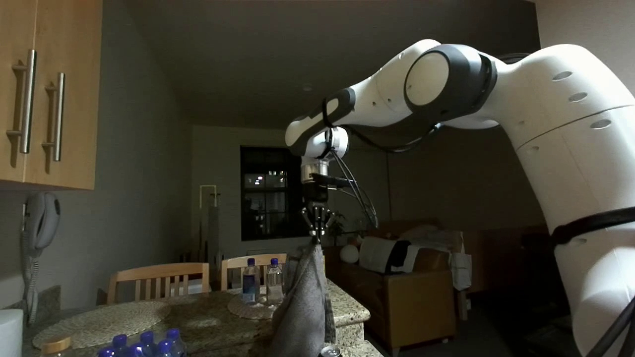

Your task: Move the cloth

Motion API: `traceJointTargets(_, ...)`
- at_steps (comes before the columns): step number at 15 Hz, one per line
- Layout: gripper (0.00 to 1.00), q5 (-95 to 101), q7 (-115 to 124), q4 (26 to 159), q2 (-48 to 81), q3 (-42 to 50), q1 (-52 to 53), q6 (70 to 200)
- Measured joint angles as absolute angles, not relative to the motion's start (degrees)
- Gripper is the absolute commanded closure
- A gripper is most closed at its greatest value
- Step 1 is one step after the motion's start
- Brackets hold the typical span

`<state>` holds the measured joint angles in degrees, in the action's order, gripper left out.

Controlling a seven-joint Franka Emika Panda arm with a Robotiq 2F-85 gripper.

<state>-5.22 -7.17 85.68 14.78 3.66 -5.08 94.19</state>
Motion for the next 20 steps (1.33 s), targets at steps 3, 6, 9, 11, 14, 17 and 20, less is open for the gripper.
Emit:
traceJointTargets(3,0.93,-4.7,-7.1,94.5,9.5,5.4,-5.5,94.2)
traceJointTargets(6,0.93,-4.5,-7.1,104.0,5.0,6.4,-5.9,94.3)
traceJointTargets(9,0.93,-4.3,-7.1,112.3,1.6,6.6,-5.8,94.3)
traceJointTargets(11,0.93,-4.3,-7.1,116.6,0.4,6.6,-5.8,94.3)
traceJointTargets(14,0.65,-4.2,-7.1,121.3,0.2,6.5,-5.7,94.4)
traceJointTargets(17,0.47,-4.1,-7.1,123.5,0.2,6.5,-5.7,94.4)
traceJointTargets(20,0.27,-4.1,-7.1,124.0,0.2,6.5,-5.7,94.3)
